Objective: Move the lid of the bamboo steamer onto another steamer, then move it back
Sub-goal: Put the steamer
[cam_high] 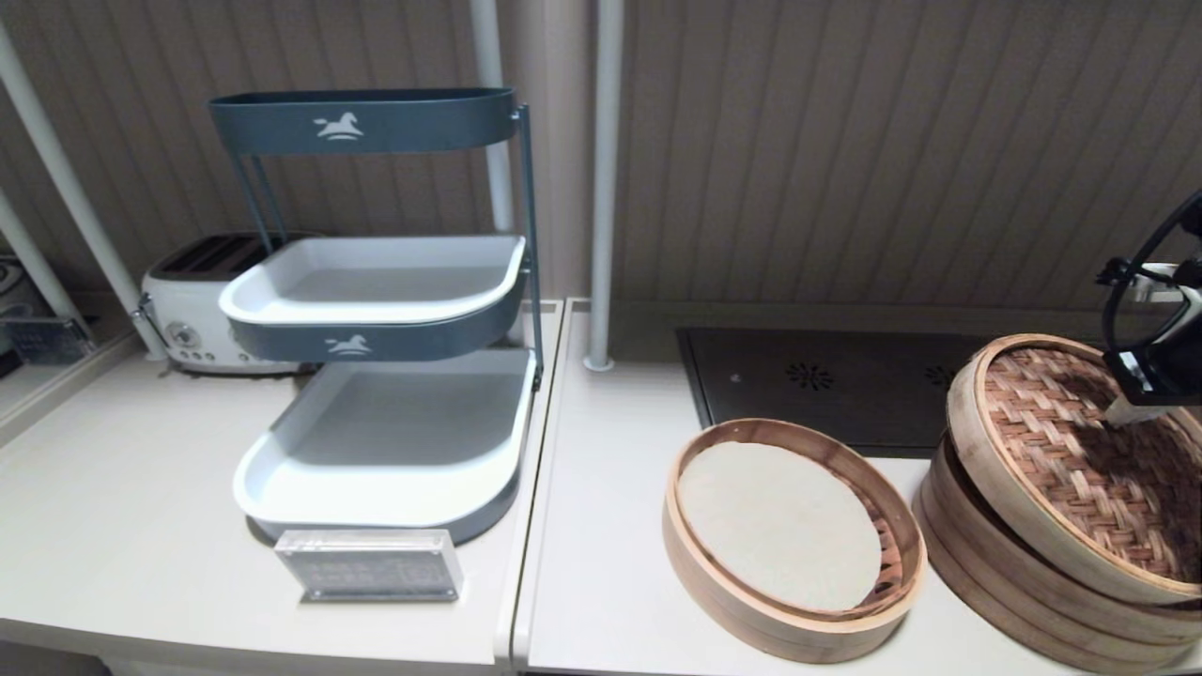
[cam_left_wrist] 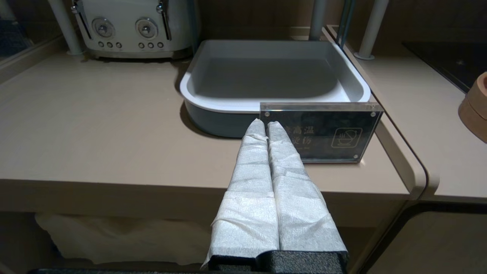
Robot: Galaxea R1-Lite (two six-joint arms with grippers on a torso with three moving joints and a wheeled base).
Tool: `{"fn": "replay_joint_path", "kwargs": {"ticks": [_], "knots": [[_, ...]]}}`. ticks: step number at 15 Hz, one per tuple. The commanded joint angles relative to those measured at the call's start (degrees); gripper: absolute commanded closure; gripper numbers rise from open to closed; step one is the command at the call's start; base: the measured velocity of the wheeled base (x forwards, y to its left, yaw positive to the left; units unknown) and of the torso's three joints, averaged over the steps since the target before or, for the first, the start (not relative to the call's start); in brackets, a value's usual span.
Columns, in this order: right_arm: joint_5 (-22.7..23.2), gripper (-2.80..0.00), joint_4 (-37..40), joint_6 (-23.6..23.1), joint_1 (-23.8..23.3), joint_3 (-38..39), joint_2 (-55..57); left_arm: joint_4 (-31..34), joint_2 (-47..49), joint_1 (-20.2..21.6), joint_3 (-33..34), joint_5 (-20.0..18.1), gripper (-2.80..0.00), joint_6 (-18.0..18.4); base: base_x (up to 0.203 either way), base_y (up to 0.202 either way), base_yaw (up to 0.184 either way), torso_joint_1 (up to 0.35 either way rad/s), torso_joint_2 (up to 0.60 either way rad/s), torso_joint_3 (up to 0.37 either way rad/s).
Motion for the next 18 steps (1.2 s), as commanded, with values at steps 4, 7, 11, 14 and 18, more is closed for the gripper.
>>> {"fn": "replay_joint_path", "kwargs": {"ticks": [4, 7, 11, 14, 18], "knots": [[1.0, 0.00, 0.0, 0.0, -0.5, 1.0, 2.3, -0.1, -0.1, 0.0, 1.6, 0.0, 0.00, 0.0, 0.000, 0.000, 0.000, 0.000, 0.00, 0.000], [1.2, 0.00, -0.1, 0.0, -1.9, -0.2, 4.7, 0.0, -0.1, 0.0, 1.6, 0.0, 0.00, 0.0, 0.000, 0.000, 0.000, 0.000, 0.00, 0.000], [1.2, 0.00, -0.2, -0.1, -3.1, -2.0, 6.8, 0.0, -0.1, 0.0, 1.6, 0.0, 0.00, 0.0, 0.000, 0.000, 0.000, 0.000, 0.00, 0.000], [1.2, 0.00, -0.2, -0.1, -3.2, -2.0, 6.8, 0.0, -0.1, 0.0, 1.6, 0.0, 0.00, 0.0, 0.000, 0.000, 0.000, 0.000, 0.00, 0.000], [1.3, 0.00, -0.2, -0.1, -3.3, -1.8, 7.2, 0.0, -0.1, 0.0, 1.6, 0.0, 0.00, 0.0, 0.000, 0.000, 0.000, 0.000, 0.00, 0.000]]}}
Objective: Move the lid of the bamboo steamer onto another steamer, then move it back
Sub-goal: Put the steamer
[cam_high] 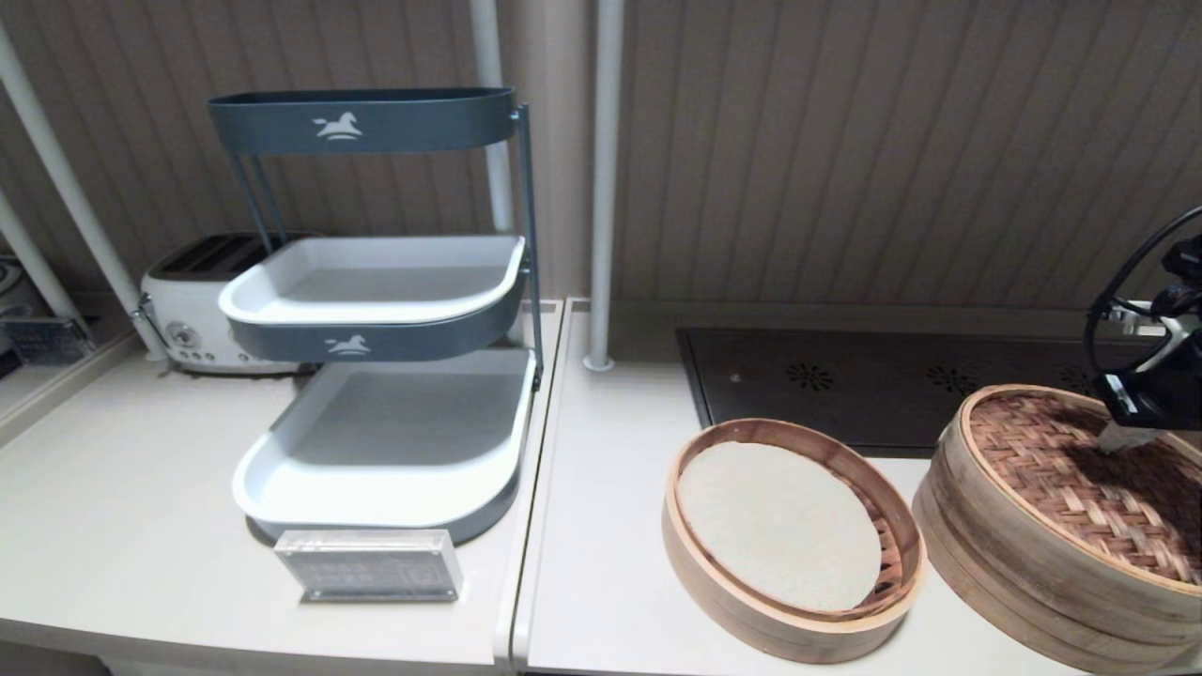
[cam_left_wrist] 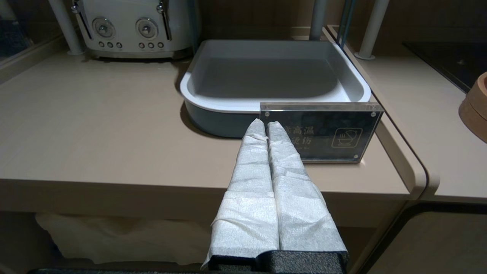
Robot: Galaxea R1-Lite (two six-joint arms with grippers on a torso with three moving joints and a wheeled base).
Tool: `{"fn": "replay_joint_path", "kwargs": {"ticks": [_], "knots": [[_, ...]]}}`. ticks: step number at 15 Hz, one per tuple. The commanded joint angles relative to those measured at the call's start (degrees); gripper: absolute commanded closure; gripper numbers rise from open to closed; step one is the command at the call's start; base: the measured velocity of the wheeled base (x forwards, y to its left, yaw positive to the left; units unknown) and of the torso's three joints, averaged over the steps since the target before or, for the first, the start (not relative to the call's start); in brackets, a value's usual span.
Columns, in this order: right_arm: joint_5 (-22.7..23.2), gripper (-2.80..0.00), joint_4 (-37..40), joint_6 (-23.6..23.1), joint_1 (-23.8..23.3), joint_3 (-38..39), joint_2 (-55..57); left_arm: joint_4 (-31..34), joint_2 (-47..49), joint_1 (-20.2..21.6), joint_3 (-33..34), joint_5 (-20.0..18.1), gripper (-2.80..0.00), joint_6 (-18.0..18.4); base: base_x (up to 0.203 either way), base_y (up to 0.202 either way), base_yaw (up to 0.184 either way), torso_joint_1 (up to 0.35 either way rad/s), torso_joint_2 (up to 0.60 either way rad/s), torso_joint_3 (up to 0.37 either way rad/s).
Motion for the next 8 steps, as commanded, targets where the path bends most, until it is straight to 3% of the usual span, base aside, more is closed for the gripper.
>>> {"fn": "replay_joint_path", "kwargs": {"ticks": [1, 8], "knots": [[0.1, 0.00, 0.2, -0.1, -0.2, -0.5, 0.4, 0.0, -0.1, 0.0, 1.6, 0.0, 0.00, 0.0, 0.000, 0.000, 0.000, 0.000, 0.00, 0.000], [0.2, 0.00, 0.3, -0.1, -0.3, -2.1, 1.3, 0.0, -0.1, 0.0, 1.6, 0.0, 0.00, 0.0, 0.000, 0.000, 0.000, 0.000, 0.00, 0.000]]}}
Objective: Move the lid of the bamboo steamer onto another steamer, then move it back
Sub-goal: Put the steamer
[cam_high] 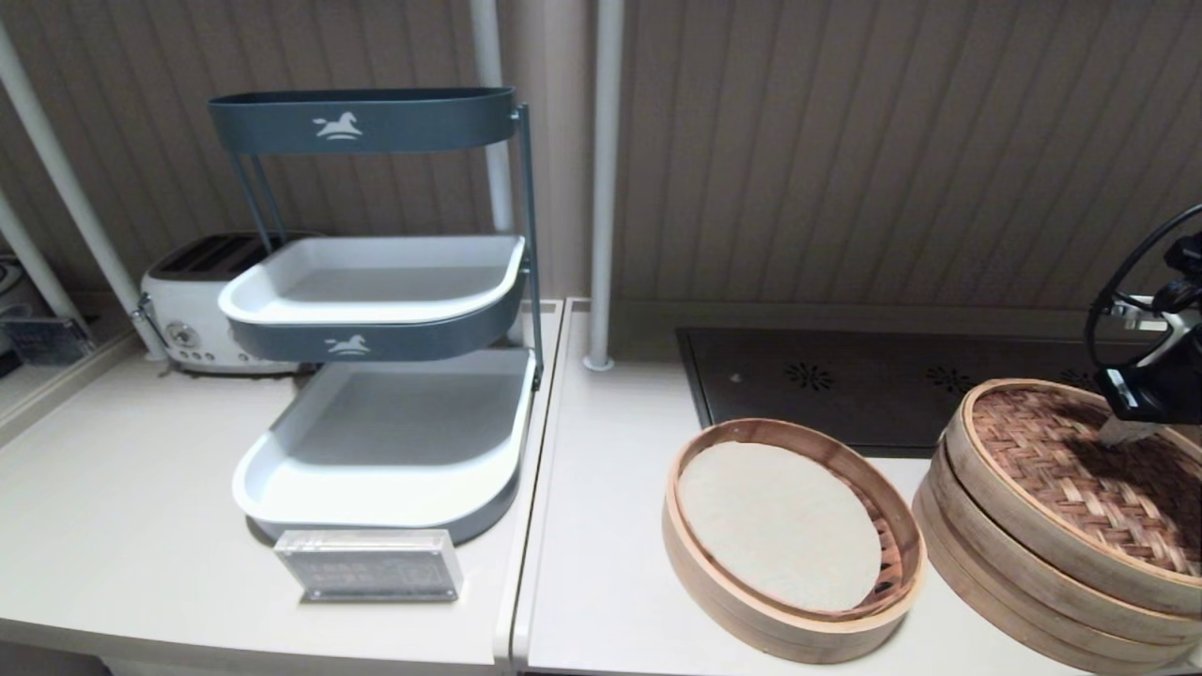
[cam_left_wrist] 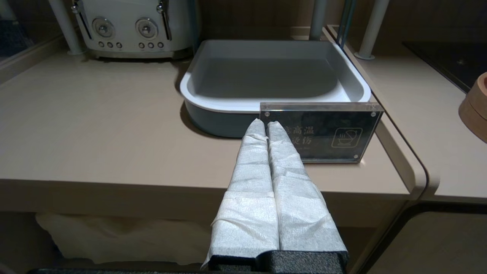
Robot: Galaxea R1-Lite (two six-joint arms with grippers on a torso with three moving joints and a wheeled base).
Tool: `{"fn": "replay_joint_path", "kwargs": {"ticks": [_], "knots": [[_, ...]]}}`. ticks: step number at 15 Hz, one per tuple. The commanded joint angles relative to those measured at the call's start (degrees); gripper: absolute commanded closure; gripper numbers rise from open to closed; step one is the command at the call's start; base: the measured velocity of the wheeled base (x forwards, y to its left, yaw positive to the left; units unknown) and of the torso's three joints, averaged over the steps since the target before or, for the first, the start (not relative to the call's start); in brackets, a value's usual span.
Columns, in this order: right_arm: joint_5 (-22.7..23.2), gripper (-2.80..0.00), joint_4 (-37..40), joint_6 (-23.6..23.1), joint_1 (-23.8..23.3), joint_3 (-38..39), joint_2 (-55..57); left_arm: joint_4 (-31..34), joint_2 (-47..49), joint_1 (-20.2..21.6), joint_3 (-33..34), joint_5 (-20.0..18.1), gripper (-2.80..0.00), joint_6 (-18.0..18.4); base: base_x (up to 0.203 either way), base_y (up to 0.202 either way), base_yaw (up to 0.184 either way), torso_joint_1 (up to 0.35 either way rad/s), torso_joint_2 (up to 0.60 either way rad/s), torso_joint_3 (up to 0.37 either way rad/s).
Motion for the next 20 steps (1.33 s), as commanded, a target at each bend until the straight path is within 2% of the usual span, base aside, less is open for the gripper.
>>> {"fn": "replay_joint_path", "kwargs": {"ticks": [1, 15, 16, 17, 20], "knots": [[0.0, 0.00, 0.3, -0.1, 0.1, 0.2, 0.5, 0.0, -0.1, 0.0, 1.6, 0.0, 0.00, 0.0, 0.000, 0.000, 0.000, 0.000, 0.00, 0.000], [0.0, 0.00, 0.3, 0.0, 0.1, 0.3, 1.5, 0.0, -0.1, 0.0, 1.6, 0.0, 0.00, 0.0, 0.000, 0.000, 0.000, 0.000, 0.00, 0.000], [0.0, -0.78, 0.3, 0.0, 0.0, 0.4, 1.4, 0.0, -0.1, 0.0, 1.6, 0.0, 0.00, 0.0, 0.000, 0.000, 0.000, 0.000, 0.00, 0.000], [0.1, -2.80, 0.2, -0.1, 0.1, 0.5, 1.2, 0.0, -0.1, 0.0, 1.6, 0.0, 0.00, 0.0, 0.000, 0.000, 0.000, 0.000, 0.00, 0.000], [1.4, -2.80, 0.3, 0.1, 0.1, -0.1, 1.0, 0.0, -0.1, 0.0, 1.6, 0.0, 0.00, 0.0, 0.000, 0.000, 0.000, 0.000, 0.00, 0.000]]}}
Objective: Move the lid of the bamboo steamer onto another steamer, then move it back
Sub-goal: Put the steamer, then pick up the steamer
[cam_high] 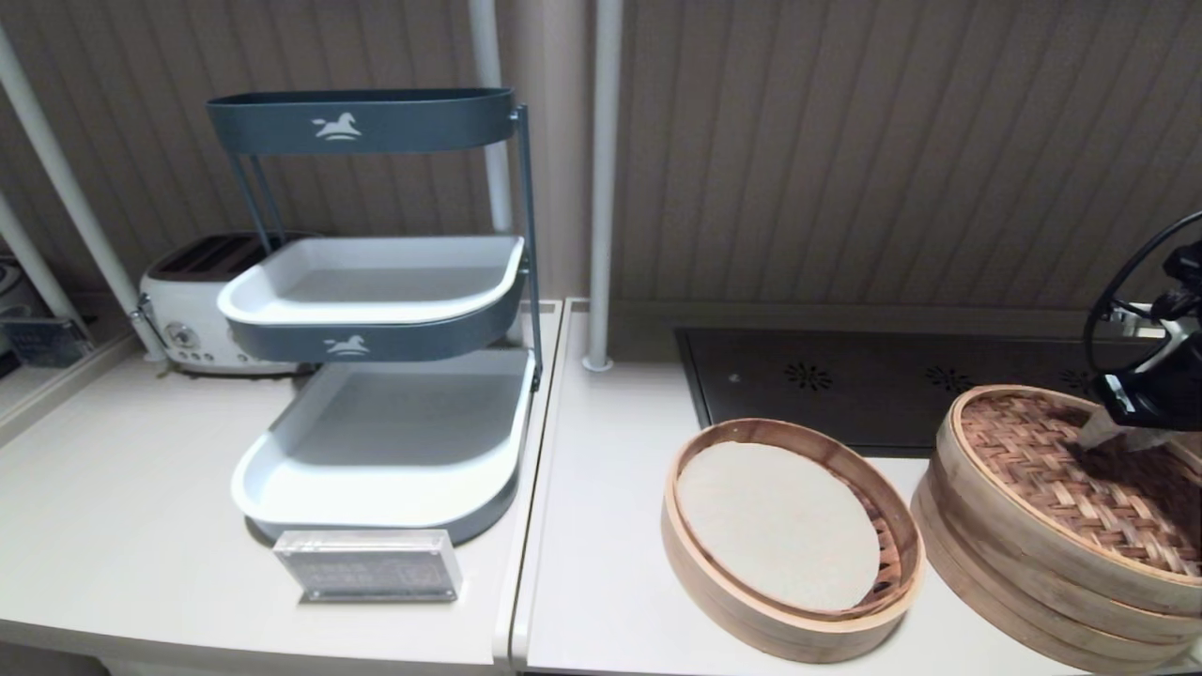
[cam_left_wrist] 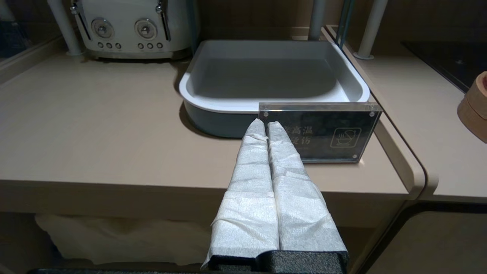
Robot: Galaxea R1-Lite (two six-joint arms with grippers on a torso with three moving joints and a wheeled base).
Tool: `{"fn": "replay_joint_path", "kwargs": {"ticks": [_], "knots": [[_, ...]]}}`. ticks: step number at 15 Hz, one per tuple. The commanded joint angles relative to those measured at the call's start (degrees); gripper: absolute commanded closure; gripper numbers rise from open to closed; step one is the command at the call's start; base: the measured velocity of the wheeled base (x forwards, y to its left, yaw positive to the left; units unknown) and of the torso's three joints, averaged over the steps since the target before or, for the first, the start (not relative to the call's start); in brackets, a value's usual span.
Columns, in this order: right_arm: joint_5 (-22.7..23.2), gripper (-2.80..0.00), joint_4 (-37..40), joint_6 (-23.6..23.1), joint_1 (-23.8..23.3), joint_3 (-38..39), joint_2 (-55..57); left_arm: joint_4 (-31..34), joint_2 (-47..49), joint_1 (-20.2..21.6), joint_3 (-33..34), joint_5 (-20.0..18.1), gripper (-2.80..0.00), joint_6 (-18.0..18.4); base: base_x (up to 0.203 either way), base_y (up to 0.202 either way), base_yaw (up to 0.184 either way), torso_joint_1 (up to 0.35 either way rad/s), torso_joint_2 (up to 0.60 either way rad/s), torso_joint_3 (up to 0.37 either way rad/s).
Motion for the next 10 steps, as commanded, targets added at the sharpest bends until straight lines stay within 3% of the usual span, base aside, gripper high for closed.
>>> {"fn": "replay_joint_path", "kwargs": {"ticks": [1, 10], "knots": [[0.2, -2.80, 0.2, -0.1, 0.0, -0.2, -0.5, 0.0, -0.1, 0.0, 1.6, 0.0, 0.00, 0.0, 0.000, 0.000, 0.000, 0.000, 0.00, 0.000], [2.5, -2.80, 0.7, 0.1, -0.1, 0.8, -6.9, -0.1, -0.1, 0.0, 1.6, 0.0, 0.00, 0.0, 0.000, 0.000, 0.000, 0.000, 0.00, 0.000]]}}
